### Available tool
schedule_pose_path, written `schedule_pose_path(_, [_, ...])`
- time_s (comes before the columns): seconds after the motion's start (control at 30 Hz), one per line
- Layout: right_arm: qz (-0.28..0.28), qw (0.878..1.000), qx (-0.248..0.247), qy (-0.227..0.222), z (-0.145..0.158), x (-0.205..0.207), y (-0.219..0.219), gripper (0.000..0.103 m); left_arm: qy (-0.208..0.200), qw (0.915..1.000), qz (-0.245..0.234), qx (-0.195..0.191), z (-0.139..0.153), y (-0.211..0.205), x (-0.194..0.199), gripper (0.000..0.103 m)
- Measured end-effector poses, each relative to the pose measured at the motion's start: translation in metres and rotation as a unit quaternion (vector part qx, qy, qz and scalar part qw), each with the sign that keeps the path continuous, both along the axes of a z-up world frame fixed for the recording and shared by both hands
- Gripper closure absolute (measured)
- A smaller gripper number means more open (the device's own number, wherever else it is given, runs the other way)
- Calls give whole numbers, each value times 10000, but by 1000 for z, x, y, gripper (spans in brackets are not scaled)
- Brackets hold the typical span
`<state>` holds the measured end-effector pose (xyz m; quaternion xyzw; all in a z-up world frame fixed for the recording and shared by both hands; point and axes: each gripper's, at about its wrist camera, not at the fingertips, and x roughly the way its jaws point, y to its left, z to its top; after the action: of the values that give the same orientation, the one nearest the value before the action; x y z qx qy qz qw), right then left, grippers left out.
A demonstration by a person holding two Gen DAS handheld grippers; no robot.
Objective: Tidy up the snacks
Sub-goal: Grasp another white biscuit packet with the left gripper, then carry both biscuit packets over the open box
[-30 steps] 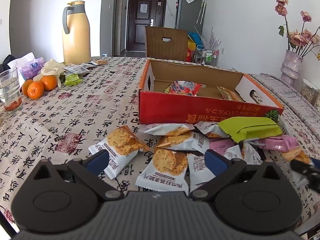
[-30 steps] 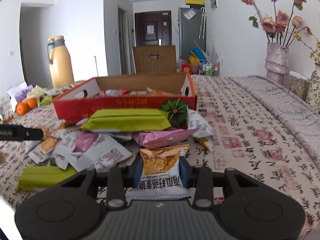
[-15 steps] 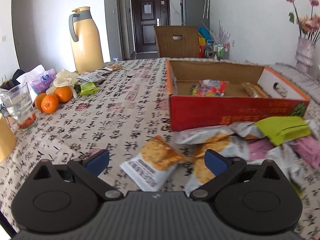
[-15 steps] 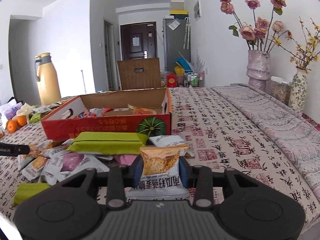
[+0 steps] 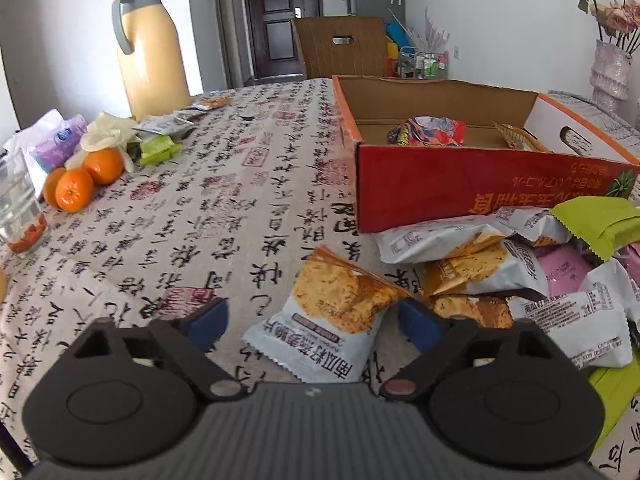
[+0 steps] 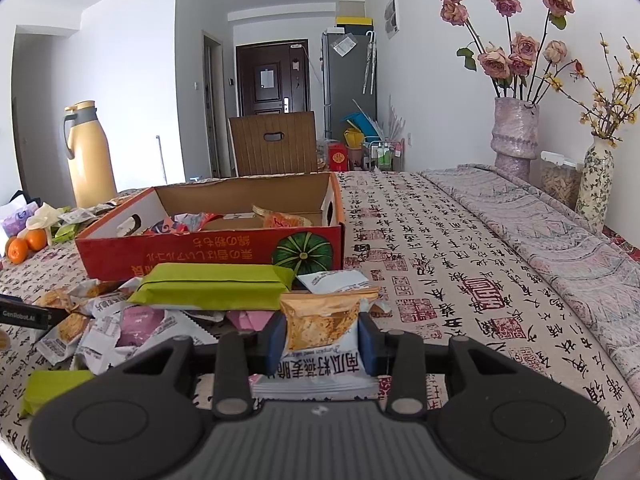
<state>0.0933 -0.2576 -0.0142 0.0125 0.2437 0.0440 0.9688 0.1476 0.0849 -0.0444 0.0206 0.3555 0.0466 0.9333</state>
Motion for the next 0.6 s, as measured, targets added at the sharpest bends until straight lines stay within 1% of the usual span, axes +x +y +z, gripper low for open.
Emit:
schedule_pose_path(0.03, [3,10000,-4,3,0,0,1,66,12,10000,-22,-28,-1,0,0,22])
schedule_pose_path(0.17, [20,10000,-5,13,0,0,2,66,-16,9999,-86,-139,-1,0,0,34])
schedule_pose_path(0.23, [25,10000,4,13,0,0,2,66,-30,9997,-129,-187,0,-2,-2,43])
schedule_pose_path(0.27, [26,10000,8,14,-1,0,2,66,-41,9997,-146,-197,0,-3,-2,45])
schedule_pose_path(0.33, [31,10000,13,17,-1,0,2,66,-62,9997,-153,-186,0,-6,-4,52])
schedule_pose_path(0.43, [46,10000,25,14,-1,-1,2,66,-110,9997,-174,-124,0,-10,-6,60])
schedule_pose_path(0.6, [45,10000,58,-6,0,-4,0,66,-187,9997,-113,-71,2,-12,-10,61])
